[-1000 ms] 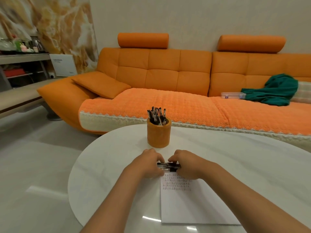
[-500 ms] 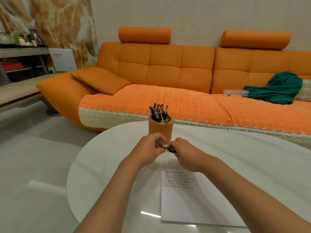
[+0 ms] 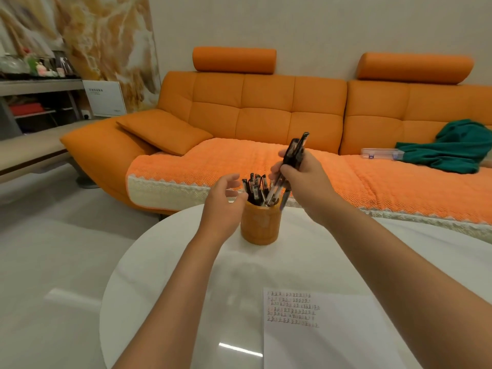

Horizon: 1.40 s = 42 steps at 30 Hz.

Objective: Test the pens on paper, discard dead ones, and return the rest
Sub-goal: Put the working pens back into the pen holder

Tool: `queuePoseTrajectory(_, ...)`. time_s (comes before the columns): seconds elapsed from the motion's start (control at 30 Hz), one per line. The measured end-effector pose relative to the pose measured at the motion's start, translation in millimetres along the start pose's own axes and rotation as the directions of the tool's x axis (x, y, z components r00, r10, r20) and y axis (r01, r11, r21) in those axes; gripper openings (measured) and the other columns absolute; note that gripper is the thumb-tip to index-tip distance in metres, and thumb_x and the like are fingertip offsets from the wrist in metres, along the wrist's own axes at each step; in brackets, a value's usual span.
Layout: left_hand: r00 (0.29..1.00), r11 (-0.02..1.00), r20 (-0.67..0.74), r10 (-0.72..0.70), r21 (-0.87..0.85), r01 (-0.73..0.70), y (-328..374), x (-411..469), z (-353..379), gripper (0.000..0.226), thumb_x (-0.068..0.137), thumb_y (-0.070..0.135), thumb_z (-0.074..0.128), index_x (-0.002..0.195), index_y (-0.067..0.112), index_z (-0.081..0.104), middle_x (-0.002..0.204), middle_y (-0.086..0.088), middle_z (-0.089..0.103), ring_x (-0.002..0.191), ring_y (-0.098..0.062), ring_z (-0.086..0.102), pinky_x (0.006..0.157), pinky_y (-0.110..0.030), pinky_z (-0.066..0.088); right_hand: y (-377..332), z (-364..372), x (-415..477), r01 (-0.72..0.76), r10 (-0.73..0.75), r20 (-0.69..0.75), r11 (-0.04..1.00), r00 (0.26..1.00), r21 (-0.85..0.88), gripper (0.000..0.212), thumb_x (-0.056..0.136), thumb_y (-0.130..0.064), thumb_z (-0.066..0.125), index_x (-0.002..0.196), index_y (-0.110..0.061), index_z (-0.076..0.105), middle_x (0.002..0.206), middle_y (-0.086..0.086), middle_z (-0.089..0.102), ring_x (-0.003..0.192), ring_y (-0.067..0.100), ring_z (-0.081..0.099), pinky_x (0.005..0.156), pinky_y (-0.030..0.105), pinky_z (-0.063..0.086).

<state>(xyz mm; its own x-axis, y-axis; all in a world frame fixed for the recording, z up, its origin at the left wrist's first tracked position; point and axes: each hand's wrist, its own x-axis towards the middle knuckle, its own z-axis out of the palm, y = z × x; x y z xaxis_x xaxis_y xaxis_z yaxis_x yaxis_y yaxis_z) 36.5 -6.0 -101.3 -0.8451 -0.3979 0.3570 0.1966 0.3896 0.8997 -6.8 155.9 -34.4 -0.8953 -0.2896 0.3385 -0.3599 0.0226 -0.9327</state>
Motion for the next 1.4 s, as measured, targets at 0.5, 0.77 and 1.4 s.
queuePoseTrajectory(0.5, 0.898, 0.98, 0.391, -0.2, 0.061, 0.191, -25, 39, 14, 0.106, 0.087, 0.044, 0.073, 0.159, 0.032, -0.003, 0.166, 0.008, 0.014, 0.152, -0.019, 0.016, 0.115, -0.042, 0.027, 39, 33, 53, -0.156, 0.182, -0.187, 0.977, 0.965, 0.145, 0.021, 0.102, -0.003, 0.042, 0.118, -0.015, 0.046, 0.092, 0.008, 0.062, 0.087, 0.022, 0.066, 0.083, 0.04, 0.056)
queuePoseTrajectory(0.77, 0.948, 0.993, 0.299, -0.11, 0.005, 0.114, -32, 44, 18, 0.071, 0.094, 0.025, 0.069, 0.155, 0.031, 0.033, 0.153, 0.007, 0.043, 0.144, -0.015, 0.035, 0.114, -0.042, 0.035, 50, 34, 46, -0.078, 0.107, 0.066, 0.935, 0.992, -0.345, 0.013, 0.1, -0.016, 0.053, 0.112, -0.02, 0.055, 0.111, 0.005, 0.064, 0.103, 0.022, 0.061, 0.079, 0.034, 0.053)
queuePoseTrajectory(1.4, 0.957, 0.995, 0.286, -0.045, -0.071, 0.068, -23, 39, 13, 0.064, 0.097, 0.014, 0.058, 0.154, 0.032, 0.034, 0.147, 0.01, 0.046, 0.135, -0.008, 0.041, 0.101, -0.027, 0.039, 58, 15, 40, 0.099, 0.117, 0.25, 0.7, 0.961, -0.707, 0.024, 0.1, -0.043, 0.051, 0.096, -0.019, 0.052, 0.078, 0.001, 0.053, 0.064, 0.016, 0.049, 0.056, 0.032, 0.035)
